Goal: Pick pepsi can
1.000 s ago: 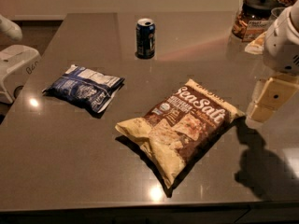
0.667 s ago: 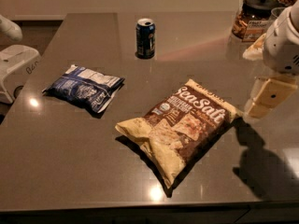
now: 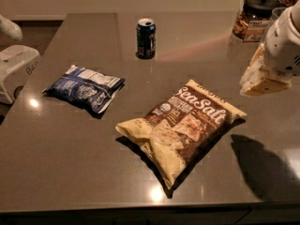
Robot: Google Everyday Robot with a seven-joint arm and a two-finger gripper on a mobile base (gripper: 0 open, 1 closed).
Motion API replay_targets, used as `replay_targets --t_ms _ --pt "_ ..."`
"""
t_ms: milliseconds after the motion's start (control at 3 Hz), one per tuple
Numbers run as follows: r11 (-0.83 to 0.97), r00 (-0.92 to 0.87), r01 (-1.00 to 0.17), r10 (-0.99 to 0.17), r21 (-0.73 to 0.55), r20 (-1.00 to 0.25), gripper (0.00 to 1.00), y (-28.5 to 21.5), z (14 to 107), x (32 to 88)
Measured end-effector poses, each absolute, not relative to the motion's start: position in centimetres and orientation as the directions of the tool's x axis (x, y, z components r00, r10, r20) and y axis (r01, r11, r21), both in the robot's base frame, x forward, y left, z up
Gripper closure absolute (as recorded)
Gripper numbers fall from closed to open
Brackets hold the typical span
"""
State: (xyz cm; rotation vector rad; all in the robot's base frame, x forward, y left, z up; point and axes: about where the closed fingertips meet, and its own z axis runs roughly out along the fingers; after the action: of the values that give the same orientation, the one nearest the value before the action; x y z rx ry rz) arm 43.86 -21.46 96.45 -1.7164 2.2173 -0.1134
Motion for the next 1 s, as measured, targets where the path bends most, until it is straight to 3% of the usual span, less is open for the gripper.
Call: replay_targets --t_ms 333,1000 --pt "0.270 -0.217 -0.926 -0.953 -0.264 -0.212 0.65 -21.46 96.44 43.86" --pt "0.270 -0.217 -0.926 -0.953 -0.264 -0.212 0.19 -21.46 96.42 43.86"
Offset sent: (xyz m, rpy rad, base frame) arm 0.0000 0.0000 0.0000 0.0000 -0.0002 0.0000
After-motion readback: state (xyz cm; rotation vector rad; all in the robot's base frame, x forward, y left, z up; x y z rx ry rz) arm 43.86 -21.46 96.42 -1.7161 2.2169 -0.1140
